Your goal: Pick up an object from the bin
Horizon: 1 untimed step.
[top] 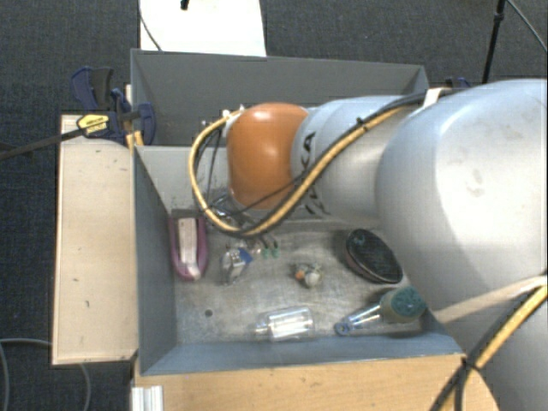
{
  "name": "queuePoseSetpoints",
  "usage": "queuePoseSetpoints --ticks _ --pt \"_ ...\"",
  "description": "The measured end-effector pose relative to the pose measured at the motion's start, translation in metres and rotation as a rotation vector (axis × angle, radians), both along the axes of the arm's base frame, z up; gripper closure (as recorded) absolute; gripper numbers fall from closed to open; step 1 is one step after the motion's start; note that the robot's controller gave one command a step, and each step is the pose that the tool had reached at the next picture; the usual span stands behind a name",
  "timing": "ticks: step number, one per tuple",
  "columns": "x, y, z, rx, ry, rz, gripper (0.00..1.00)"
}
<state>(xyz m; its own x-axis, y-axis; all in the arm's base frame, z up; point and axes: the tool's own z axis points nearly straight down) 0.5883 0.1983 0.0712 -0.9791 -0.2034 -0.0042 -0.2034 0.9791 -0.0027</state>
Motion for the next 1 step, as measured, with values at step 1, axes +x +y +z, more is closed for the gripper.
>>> queuePoseSetpoints --ticks 1 --pt "-0.0177 -0.0335 0.001 0.003 -0.001 0.174 0.0"
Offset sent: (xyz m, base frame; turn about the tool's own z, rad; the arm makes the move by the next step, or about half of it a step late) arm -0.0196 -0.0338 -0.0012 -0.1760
